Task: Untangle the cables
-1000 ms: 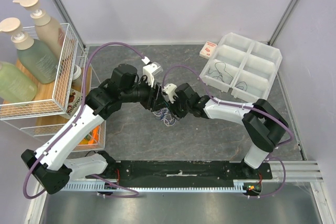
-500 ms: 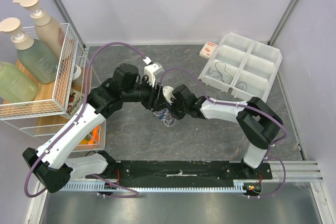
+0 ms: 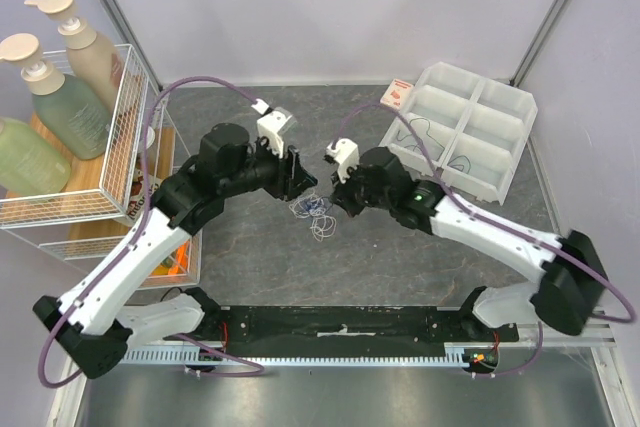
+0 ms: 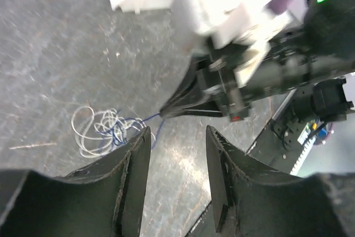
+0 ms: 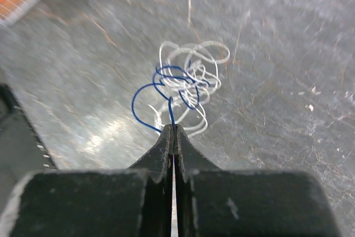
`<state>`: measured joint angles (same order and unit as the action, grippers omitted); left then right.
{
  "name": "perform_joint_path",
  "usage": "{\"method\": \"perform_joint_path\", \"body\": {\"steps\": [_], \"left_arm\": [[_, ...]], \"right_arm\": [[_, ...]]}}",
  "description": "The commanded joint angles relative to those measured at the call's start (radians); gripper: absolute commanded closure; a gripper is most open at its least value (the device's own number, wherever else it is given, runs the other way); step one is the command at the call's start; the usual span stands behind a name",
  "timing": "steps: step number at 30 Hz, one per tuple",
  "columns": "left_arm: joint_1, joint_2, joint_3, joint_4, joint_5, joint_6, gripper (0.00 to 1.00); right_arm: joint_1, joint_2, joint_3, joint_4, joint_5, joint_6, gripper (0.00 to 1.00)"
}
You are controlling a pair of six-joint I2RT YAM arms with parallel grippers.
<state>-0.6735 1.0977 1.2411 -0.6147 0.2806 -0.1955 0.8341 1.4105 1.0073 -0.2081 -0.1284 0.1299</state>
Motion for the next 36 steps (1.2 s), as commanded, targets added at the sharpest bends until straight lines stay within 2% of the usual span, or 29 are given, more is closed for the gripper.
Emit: {"method": "perform_joint_path", "body": {"steps": [1, 4, 7, 10, 15, 18, 24, 28, 31, 33, 36], "left_arm": [[0.0, -0.146, -0.098, 0.301, -0.106, 0.03, 0.47], [0.002, -0.215, -0.208, 0.479, -0.107, 0.016, 0.41], [-0.001, -0.223, -0.253, 0.604, -0.065, -0.005, 0.38], [0.0, -0.174, -0.21, 0.612, 0.018, -0.012, 0.41], [0.0, -0.079, -0.152, 0.61, 0.187, 0.004, 0.55], [0.0, -0.078, -0.164, 0.612, 0.207, 0.018, 0.62], [0.0, -0.082, -0.198, 0.625, 0.212, 0.059, 0.67], [-0.003, -0.055, -0.192, 0.624, 0.247, 0.071, 0.74], [-0.005, -0.061, -0.219, 0.645, 0.244, 0.074, 0.74], [-0.012, -0.052, -0.229, 0.674, 0.226, 0.074, 0.68], [-0.026, -0.007, -0.204, 0.708, 0.21, 0.068, 0.66]], "right_arm": [[0.0, -0.149, 0.008, -0.001, -0.053, 0.111, 1.0], [0.0, -0.214, 0.045, -0.002, -0.047, 0.14, 1.0], [0.0, -0.258, 0.111, -0.02, -0.042, 0.148, 1.0], [0.002, -0.274, 0.186, -0.056, -0.056, 0.126, 1.0], [0.0, -0.271, 0.295, -0.158, -0.085, 0.062, 1.0], [0.0, -0.285, 0.323, -0.177, -0.085, 0.05, 1.0], [0.0, -0.285, 0.364, -0.2, -0.108, 0.045, 1.0], [0.002, -0.28, 0.39, -0.22, -0.096, 0.04, 1.0], [0.0, -0.278, 0.405, -0.237, -0.092, 0.028, 1.0], [0.0, -0.268, 0.424, -0.24, -0.128, 0.028, 1.0], [0.0, -0.24, 0.459, -0.264, -0.166, 0.02, 1.0]]}}
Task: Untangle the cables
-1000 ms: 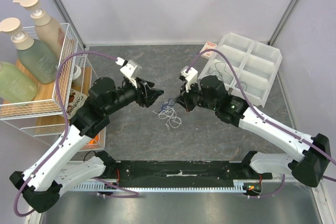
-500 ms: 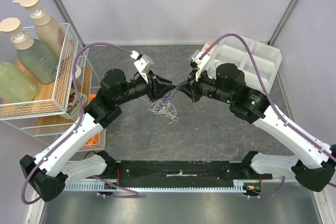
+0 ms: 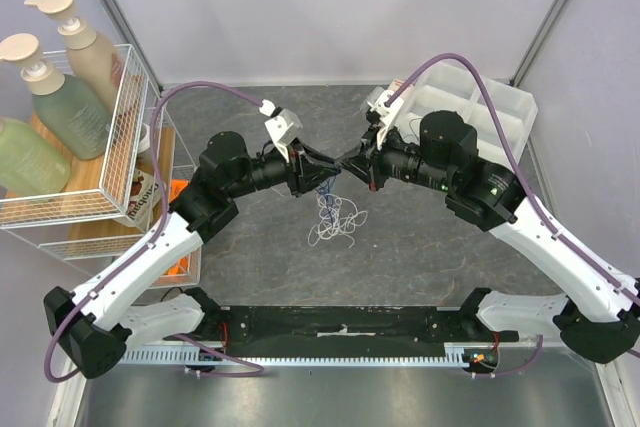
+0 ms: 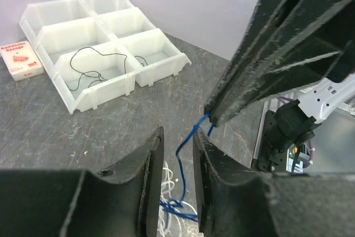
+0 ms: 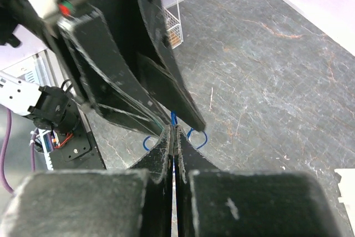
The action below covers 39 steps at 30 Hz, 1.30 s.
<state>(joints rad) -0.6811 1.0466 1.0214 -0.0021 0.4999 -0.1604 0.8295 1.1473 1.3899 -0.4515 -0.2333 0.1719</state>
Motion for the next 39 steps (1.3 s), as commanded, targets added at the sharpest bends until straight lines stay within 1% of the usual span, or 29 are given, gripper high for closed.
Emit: {"method": "perform_joint_path", "body": {"steps": [1, 3, 5, 6, 7, 9, 10, 11, 13, 15, 17, 21, 23, 25, 27, 29, 30, 33, 39], "left_arm": [[-0.021, 0.064, 0.026, 0.105, -0.024, 0.027, 0.67], [-0.034, 0.084, 0.037, 0.132, -0.082, 0.01, 0.79], [-0.038, 0.092, 0.045, 0.16, -0.144, -0.01, 0.93], [-0.038, 0.09, 0.052, 0.159, -0.176, -0.017, 0.98], [-0.038, 0.09, 0.063, 0.146, -0.199, -0.019, 0.98], [-0.04, 0.092, 0.097, 0.09, -0.251, -0.018, 0.98], [-0.038, 0.093, 0.127, 0.05, -0.277, -0.022, 0.98], [-0.037, 0.102, 0.156, 0.009, -0.311, -0.04, 0.98], [-0.04, 0.122, 0.216, -0.071, -0.339, -0.062, 0.98], [-0.038, 0.151, 0.271, -0.122, -0.343, -0.067, 0.98], [-0.038, 0.18, 0.331, -0.171, -0.346, -0.061, 0.98], [-0.038, 0.213, 0.385, -0.231, -0.431, -0.082, 0.98], [-0.038, 0.222, 0.402, -0.24, -0.448, -0.097, 0.98], [-0.038, 0.233, 0.41, -0.245, -0.465, -0.126, 0.98], [-0.041, 0.245, 0.419, -0.252, -0.483, -0.14, 0.98], [-0.044, 0.262, 0.434, -0.275, -0.495, -0.146, 0.98], [-0.047, 0.274, 0.446, -0.294, -0.536, -0.148, 0.98], [-0.052, 0.303, 0.488, -0.352, -0.573, -0.142, 0.98], [-0.061, 0.316, 0.502, -0.384, -0.636, -0.134, 0.98]], "right_arm": [[0.005, 0.029, 0.083, -0.03, -0.069, -0.028, 1.0], [0.006, 0.038, 0.096, -0.052, -0.08, -0.04, 1.0], [0.005, 0.035, 0.092, -0.058, -0.061, -0.045, 1.0], [0.005, 0.032, 0.083, -0.056, -0.031, -0.046, 1.0], [0.006, 0.029, 0.074, -0.055, 0.02, -0.043, 1.0], [0.005, 0.022, 0.051, -0.052, 0.141, -0.014, 0.77], [0.005, 0.019, 0.04, -0.046, 0.197, 0.004, 0.68], [0.006, 0.012, 0.029, -0.035, 0.224, 0.012, 0.63], [0.005, 0.008, 0.014, 0.005, 0.213, 0.015, 0.49], [0.005, 0.008, 0.0, 0.046, 0.189, 0.023, 0.4], [0.005, 0.008, -0.025, 0.088, 0.206, 0.038, 0.36], [0.006, -0.004, -0.069, 0.191, 0.316, 0.107, 0.34], [0.003, 0.0, -0.049, 0.209, 0.364, 0.155, 0.33], [0.003, 0.014, -0.013, 0.211, 0.376, 0.185, 0.35], [0.003, 0.025, 0.017, 0.209, 0.394, 0.207, 0.36], [0.005, 0.04, 0.044, 0.209, 0.413, 0.216, 0.4], [0.005, 0.051, 0.061, 0.198, 0.428, 0.221, 0.4], [0.01, 0.106, 0.119, 0.168, 0.434, 0.221, 0.42], [0.037, 0.213, 0.222, 0.097, 0.551, 0.175, 0.45]]}}
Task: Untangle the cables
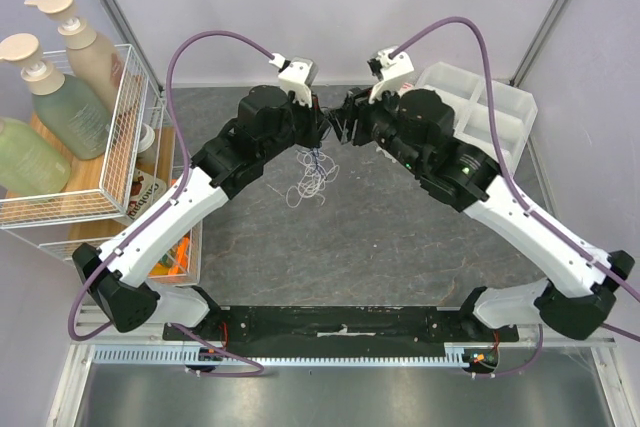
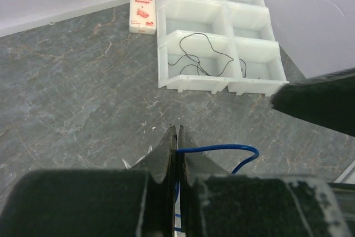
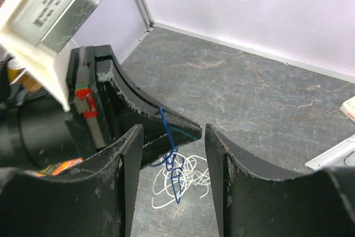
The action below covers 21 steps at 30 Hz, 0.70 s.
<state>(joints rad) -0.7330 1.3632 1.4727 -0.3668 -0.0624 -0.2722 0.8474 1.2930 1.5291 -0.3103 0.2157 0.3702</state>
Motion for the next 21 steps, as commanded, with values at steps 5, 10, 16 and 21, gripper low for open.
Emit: {"method": "perform_joint_path", "body": {"steps": [5, 10, 16, 21], "left_arm": [[-0.028, 0.013, 0.083, -0.037, -0.111, 0.004, 0.98], [-0.054, 0.01, 0.092, -0.044, -0.183, 0.019, 0.98], [-0.06, -0.004, 0.08, -0.031, -0.215, -0.011, 0.98], [-0.06, -0.058, 0.023, 0.023, -0.241, -0.044, 0.98]], "right_arm": [[0.076, 0.146, 0.147, -0.065, 0.246, -0.108, 0.46], [0.119, 0.238, 0.243, -0.18, 0.456, -0.154, 0.47], [0.125, 0.273, 0.218, -0.19, 0.571, -0.142, 0.48], [0.108, 0.241, 0.134, -0.173, 0.639, -0.093, 0.5]]}}
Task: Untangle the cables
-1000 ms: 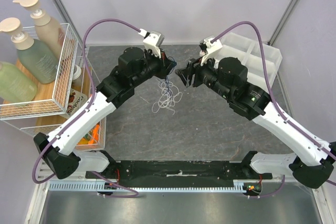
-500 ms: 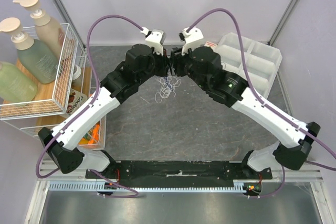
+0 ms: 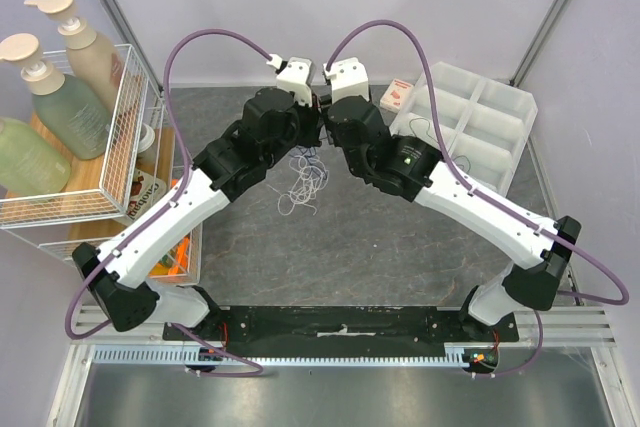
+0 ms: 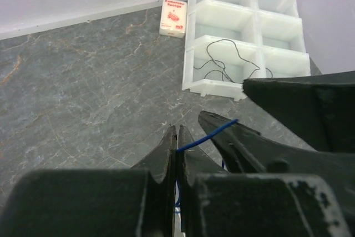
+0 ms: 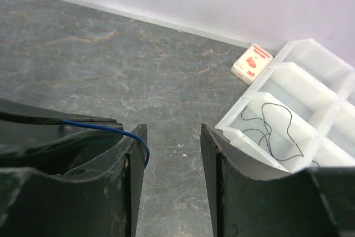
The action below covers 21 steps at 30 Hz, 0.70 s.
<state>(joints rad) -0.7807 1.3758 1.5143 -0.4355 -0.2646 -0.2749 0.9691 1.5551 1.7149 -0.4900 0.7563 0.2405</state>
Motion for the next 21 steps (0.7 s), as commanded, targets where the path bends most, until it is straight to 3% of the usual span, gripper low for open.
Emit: {"method": "perform_joint_path", "body": {"steps": [1, 12, 13, 15, 16, 18, 21], "left_arm": [[-0.012, -0.086, -0.032, 0.102, -0.045, -0.044, 0.98], [-0.012, -0.251, -0.192, 0.215, -0.1, 0.006, 0.98], [-0.011, -0.267, -0.201, 0.218, -0.105, 0.02, 0.98], [-0.011, -0.284, -0.206, 0.216, -0.102, 0.04, 0.98], [-0.011, -0.284, -0.204, 0.212, -0.094, 0.046, 0.98], [-0.009, -0.279, -0.194, 0.187, -0.059, 0.042, 0.98], [-0.006, -0.256, -0.157, 0.144, -0.044, -0.032, 0.98]], "right_arm": [[-0.024, -0.035, -0.078, 0.016, 0.092, 0.048, 0.5], [-0.249, -0.22, -0.437, 0.12, 0.063, 0.108, 0.53], [-0.269, -0.242, -0.469, 0.122, 0.045, 0.1, 0.56], [-0.283, -0.285, -0.524, 0.133, 0.017, 0.056, 0.8], [-0.283, -0.312, -0.55, 0.151, -0.026, 0.016, 0.85], [-0.285, -0.363, -0.6, 0.183, -0.205, -0.071, 0.82], [-0.288, -0.43, -0.62, 0.163, -0.385, -0.09, 0.58]]}}
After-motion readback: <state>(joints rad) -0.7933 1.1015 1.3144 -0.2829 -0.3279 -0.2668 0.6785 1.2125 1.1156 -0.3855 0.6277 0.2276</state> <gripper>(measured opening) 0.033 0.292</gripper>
